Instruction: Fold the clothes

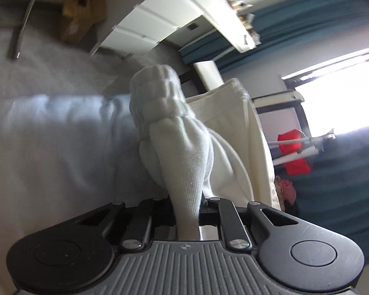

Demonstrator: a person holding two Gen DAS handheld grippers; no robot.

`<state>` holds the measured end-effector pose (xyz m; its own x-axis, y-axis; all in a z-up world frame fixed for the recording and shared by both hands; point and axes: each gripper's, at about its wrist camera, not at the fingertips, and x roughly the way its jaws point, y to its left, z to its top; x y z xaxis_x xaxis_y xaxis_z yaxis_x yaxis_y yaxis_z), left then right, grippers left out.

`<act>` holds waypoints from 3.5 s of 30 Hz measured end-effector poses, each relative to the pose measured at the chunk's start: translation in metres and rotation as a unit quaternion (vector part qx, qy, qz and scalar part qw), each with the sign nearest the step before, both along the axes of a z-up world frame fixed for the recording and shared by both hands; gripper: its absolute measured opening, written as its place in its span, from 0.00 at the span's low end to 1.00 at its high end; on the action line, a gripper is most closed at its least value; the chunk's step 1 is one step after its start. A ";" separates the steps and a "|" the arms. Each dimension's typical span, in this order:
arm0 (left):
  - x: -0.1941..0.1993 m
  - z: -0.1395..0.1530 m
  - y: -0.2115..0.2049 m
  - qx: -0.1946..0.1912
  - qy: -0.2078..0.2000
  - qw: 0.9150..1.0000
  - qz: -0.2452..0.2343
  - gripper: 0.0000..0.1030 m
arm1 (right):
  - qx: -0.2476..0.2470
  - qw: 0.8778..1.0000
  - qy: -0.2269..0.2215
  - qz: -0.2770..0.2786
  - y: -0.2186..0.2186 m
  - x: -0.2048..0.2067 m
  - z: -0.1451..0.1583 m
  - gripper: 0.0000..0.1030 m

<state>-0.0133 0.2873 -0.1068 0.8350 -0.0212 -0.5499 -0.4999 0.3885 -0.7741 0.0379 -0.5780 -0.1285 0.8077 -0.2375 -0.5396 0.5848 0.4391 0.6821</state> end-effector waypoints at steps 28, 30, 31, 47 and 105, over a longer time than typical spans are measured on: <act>0.400 0.050 -0.015 0.162 0.107 0.980 -0.053 0.14 | -0.267 0.956 0.096 0.067 0.034 0.409 0.001 0.05; 0.417 0.037 -0.018 0.160 0.124 0.978 -0.055 0.14 | -0.260 0.955 0.123 0.071 0.030 0.427 -0.024 0.05; 0.423 0.034 -0.020 0.160 0.129 0.977 -0.056 0.15 | -0.255 0.955 0.132 0.073 0.028 0.434 -0.034 0.06; 0.295 0.064 -0.050 0.227 0.029 0.969 -0.094 0.77 | -0.123 0.988 0.019 0.094 0.029 0.322 -0.008 0.71; 0.023 0.008 0.037 -0.009 -0.024 0.999 0.041 0.15 | 0.107 0.991 -0.061 0.047 -0.039 0.077 -0.051 0.10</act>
<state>0.0101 0.3240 -0.0985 0.8597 0.0378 -0.5095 -0.4914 0.3336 -0.8045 0.1144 -0.6167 -0.1797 0.8831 -0.0474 -0.4668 0.4556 0.3252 0.8287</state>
